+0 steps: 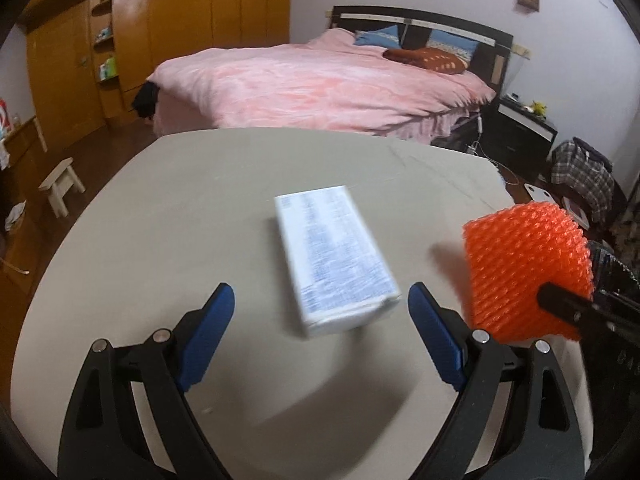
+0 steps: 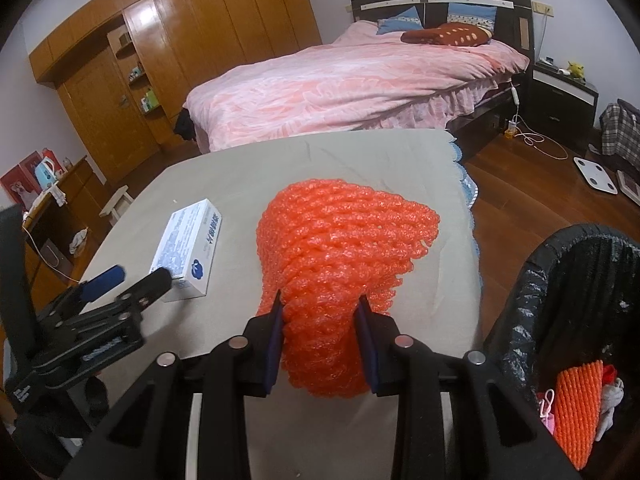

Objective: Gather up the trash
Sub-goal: 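Approach and grasp the white medicine box with the left tool while the right tool holds the mesh, then carry the white box and orange mesh over the bin and release both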

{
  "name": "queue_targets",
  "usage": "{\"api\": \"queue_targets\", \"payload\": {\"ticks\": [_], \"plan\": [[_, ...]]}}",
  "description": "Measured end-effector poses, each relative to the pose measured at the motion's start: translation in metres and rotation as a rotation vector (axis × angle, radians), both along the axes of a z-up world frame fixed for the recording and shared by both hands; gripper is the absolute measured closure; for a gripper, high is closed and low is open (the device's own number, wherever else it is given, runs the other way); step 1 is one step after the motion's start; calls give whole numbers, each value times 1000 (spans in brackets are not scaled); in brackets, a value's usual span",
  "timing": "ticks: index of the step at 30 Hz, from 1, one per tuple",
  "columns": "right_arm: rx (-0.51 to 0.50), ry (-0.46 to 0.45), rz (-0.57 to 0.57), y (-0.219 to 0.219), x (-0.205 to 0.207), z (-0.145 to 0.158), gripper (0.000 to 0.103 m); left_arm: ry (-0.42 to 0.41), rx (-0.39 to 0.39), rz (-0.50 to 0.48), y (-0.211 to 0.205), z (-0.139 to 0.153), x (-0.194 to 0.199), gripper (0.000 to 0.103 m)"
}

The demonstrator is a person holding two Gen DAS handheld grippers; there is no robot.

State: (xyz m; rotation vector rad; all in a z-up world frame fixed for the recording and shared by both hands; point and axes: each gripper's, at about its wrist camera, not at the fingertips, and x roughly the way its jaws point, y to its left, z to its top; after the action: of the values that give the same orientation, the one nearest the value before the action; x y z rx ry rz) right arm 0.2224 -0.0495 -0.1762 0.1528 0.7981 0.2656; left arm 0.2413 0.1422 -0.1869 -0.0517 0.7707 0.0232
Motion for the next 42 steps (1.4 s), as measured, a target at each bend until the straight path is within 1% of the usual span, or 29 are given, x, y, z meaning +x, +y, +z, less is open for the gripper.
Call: {"api": "queue_targets", "payload": {"ticks": [3, 6, 9, 10, 11, 12, 13, 14, 17, 21, 25, 26, 29, 32, 35, 37, 39, 42], "plan": [[2, 2, -6, -2, 2, -1, 70, 11, 2, 7, -6, -5, 13, 17], [5, 2, -11, -5, 3, -1, 70, 41, 18, 21, -8, -12, 27, 17], [6, 2, -10, -5, 4, -1, 70, 69, 11, 27, -6, -18, 34, 17], [6, 2, -9, -5, 4, -1, 70, 81, 6, 29, -5, -20, 36, 20], [6, 2, -8, -5, 4, -1, 70, 93, 1, 32, -3, -21, 38, 27], [6, 3, -7, -7, 4, -1, 70, 106, -10, 28, -2, -24, 40, 31], [6, 3, -5, -6, 4, 0, 70, 118, -21, 23, -1, -26, 41, 40], [6, 2, -3, -6, 4, 0, 70, 121, -24, 26, 1, -26, 42, 44], [7, -2, 1, -6, 4, 2, 70, 107, -46, 21, 4, -25, 39, 46], [6, -11, 10, -6, 1, 4, 70, 60, -28, 19, 4, -15, 25, 47], [7, -18, 18, -4, -3, 8, 70, 43, -34, 8, 4, -4, 12, 48], [8, -19, 18, -4, -4, 9, 70, 44, -32, 5, 4, -2, 10, 48], [5, -16, 22, -4, -5, 10, 70, 78, -25, -9, 2, -6, 5, 47], [3, -8, 23, -4, -7, 8, 70, 108, -16, -15, 1, -16, 6, 47], [0, -1, 25, -4, -5, 8, 70, 134, -26, -6, 1, -23, 11, 46], [0, -2, 24, -3, -5, 8, 70, 139, -25, -1, 2, -25, 13, 46], [2, -4, 22, -4, -5, 8, 70, 135, -12, -2, 1, -26, 15, 49], [4, -11, 20, -6, -6, 10, 70, 119, -24, -6, 1, -23, 12, 50]]}}
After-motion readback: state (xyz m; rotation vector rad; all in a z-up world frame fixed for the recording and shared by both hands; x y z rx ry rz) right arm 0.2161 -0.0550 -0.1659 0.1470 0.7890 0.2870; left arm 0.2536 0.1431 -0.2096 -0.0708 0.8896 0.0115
